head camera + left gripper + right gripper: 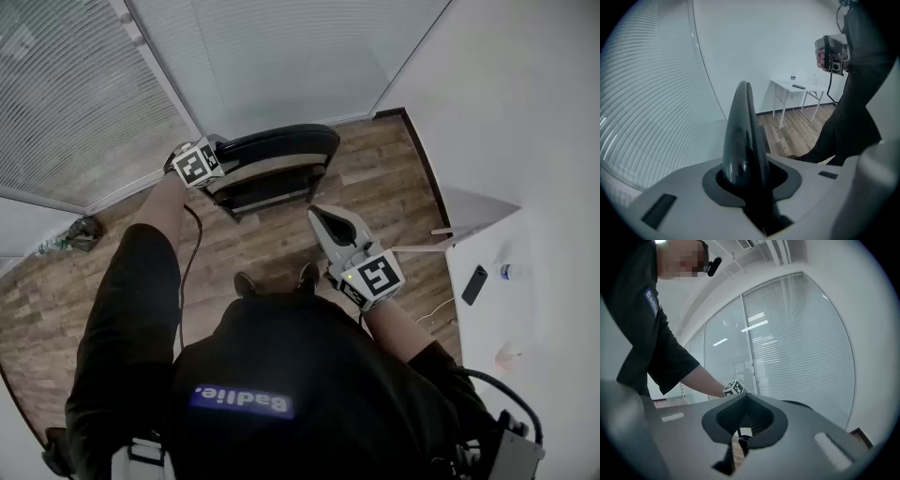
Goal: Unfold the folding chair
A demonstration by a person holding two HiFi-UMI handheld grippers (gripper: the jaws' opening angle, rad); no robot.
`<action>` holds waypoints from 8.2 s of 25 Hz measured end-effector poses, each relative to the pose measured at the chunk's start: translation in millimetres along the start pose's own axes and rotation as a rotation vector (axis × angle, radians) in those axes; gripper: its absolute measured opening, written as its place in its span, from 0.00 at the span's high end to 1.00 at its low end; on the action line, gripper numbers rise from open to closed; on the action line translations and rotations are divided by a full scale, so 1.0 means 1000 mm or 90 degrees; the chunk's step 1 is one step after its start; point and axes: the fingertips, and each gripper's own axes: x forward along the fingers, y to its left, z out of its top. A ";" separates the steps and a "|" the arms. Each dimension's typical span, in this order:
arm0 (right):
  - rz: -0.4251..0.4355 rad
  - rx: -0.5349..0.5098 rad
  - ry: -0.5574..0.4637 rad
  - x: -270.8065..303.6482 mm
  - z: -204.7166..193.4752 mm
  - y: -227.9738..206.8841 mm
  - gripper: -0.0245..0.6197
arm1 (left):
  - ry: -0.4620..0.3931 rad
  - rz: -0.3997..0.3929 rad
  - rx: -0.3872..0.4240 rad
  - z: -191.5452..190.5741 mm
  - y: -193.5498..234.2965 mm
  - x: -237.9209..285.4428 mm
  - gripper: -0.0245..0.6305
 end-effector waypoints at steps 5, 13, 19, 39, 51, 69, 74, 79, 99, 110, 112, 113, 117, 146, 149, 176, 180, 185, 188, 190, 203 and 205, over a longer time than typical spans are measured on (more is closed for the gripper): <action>0.002 0.006 0.003 0.001 -0.004 -0.001 0.96 | 0.003 0.008 0.001 0.001 0.003 -0.002 0.81; 0.001 0.028 0.000 -0.003 -0.006 -0.003 0.96 | -0.002 0.010 0.005 0.003 0.003 -0.002 0.81; -0.013 0.032 -0.001 -0.002 -0.009 -0.006 0.96 | -0.002 0.009 0.004 0.001 0.004 -0.004 0.81; -0.007 0.046 0.014 0.023 -0.021 -0.021 0.95 | -0.009 0.009 0.010 -0.001 0.012 0.001 0.81; -0.010 0.068 0.021 0.038 -0.029 -0.036 0.95 | -0.016 0.016 0.011 0.003 0.017 -0.001 0.81; -0.029 0.169 0.047 0.071 -0.063 -0.071 0.94 | -0.015 0.016 0.013 0.001 0.016 0.001 0.81; -0.038 0.194 0.050 0.076 -0.072 -0.079 0.94 | -0.016 0.015 0.015 0.003 0.016 0.001 0.81; -0.050 0.232 0.051 0.080 -0.085 -0.087 0.93 | -0.020 0.018 0.027 0.006 0.012 0.000 0.81; -0.117 0.414 0.089 0.101 -0.156 -0.112 0.84 | -0.022 0.018 0.037 0.003 0.012 0.000 0.81; -0.178 0.555 0.122 0.112 -0.208 -0.128 0.77 | -0.022 0.019 0.037 0.003 0.010 -0.001 0.81; -0.190 0.584 0.122 0.115 -0.215 -0.132 0.75 | -0.022 0.019 0.036 0.004 0.011 -0.001 0.81; -0.197 0.594 0.122 0.116 -0.218 -0.134 0.75 | -0.022 0.018 0.036 0.004 0.012 -0.001 0.81; -0.219 0.634 0.121 0.122 -0.231 -0.142 0.72 | -0.023 0.018 0.036 0.003 0.013 -0.001 0.81; -0.336 0.799 0.098 0.181 -0.328 -0.183 0.62 | -0.028 0.004 0.043 -0.003 0.016 0.000 0.81; -0.338 0.802 0.092 0.184 -0.330 -0.190 0.62 | -0.030 0.004 0.043 0.001 0.017 0.000 0.81; -0.329 0.822 0.035 0.184 -0.347 -0.194 0.66 | -0.041 -0.008 0.047 0.002 0.012 0.001 0.81; -0.326 0.819 0.034 0.173 -0.350 -0.189 0.67 | -0.042 -0.012 0.047 0.003 0.008 0.001 0.81; -0.331 0.817 0.037 0.163 -0.353 -0.179 0.68 | -0.045 -0.017 0.046 0.000 0.004 0.001 0.81; -0.331 0.812 0.032 0.153 -0.355 -0.173 0.69 | -0.048 -0.020 0.045 0.001 -0.002 0.000 0.81; -0.334 0.811 0.032 0.144 -0.359 -0.169 0.69 | -0.050 -0.022 0.043 0.002 -0.004 0.001 0.81; -0.362 0.849 0.014 0.089 -0.397 -0.142 0.71 | -0.050 -0.043 0.020 -0.006 -0.013 0.010 0.81; -0.368 0.852 0.014 0.081 -0.402 -0.140 0.71 | -0.050 -0.045 0.018 -0.005 -0.015 0.012 0.81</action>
